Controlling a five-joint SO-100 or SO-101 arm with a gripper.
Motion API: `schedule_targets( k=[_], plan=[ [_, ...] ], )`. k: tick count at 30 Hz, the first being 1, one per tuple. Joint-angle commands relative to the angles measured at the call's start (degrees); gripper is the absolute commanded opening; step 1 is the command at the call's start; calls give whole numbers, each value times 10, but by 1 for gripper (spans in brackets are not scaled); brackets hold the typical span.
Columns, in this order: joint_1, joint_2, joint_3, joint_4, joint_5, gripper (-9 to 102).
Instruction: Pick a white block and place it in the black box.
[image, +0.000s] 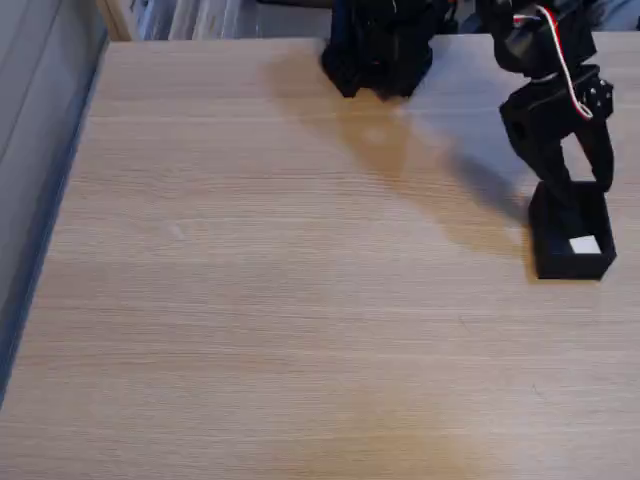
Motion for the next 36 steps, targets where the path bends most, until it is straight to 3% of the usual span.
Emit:
schedule_targets(
  k=[1,12,23,28,36],
  plan=[
    [28,54,-2,22,8,0],
    [193,343,217,146,-50,0],
    [294,645,426,408,-92,0],
    [326,703,469,467,-92,0],
    [324,738,470,489,-54,0]
  ],
)
